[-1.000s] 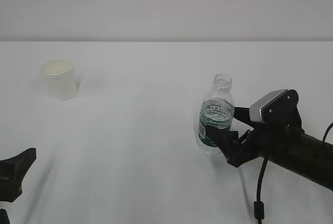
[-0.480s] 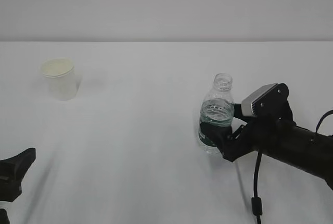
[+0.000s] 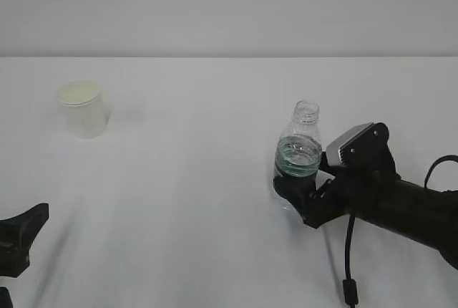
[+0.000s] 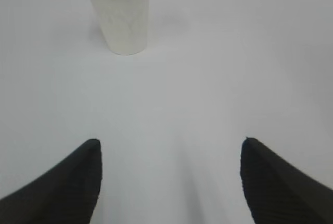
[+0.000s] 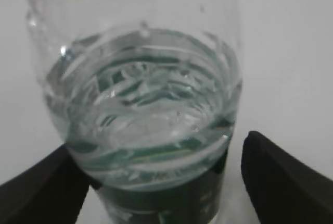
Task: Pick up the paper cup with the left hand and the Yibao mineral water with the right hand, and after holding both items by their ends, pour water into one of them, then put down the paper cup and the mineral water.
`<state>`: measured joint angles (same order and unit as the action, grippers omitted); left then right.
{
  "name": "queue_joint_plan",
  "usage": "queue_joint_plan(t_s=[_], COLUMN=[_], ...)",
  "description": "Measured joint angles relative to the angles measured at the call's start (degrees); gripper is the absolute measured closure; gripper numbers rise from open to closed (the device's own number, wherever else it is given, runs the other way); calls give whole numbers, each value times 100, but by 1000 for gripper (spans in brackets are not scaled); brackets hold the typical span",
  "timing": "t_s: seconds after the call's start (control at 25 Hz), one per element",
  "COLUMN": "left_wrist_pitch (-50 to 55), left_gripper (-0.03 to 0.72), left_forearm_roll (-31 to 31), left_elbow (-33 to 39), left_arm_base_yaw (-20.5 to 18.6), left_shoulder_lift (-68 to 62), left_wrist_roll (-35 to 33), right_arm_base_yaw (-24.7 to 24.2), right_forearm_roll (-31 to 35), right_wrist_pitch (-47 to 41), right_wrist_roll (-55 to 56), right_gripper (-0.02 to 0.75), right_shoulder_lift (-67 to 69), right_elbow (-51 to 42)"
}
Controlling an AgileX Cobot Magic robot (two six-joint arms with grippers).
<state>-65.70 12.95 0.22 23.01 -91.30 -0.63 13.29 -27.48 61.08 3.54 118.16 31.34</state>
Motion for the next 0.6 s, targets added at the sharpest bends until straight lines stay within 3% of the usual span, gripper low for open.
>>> queue_joint_plan(t_s=[0.6], left_wrist_pitch=[0], left_gripper=[95], left_forearm_roll=[9], left_elbow=[0], left_arm_base_yaw=[0], left_shoulder_lift=[0], left_wrist_roll=[0], right_arm_base_yaw=[0], right_forearm_roll=[24], right_wrist_pitch=[290], right_wrist_roll=[12], right_gripper=[56], right_shoulder_lift=[203], right_elbow=[89])
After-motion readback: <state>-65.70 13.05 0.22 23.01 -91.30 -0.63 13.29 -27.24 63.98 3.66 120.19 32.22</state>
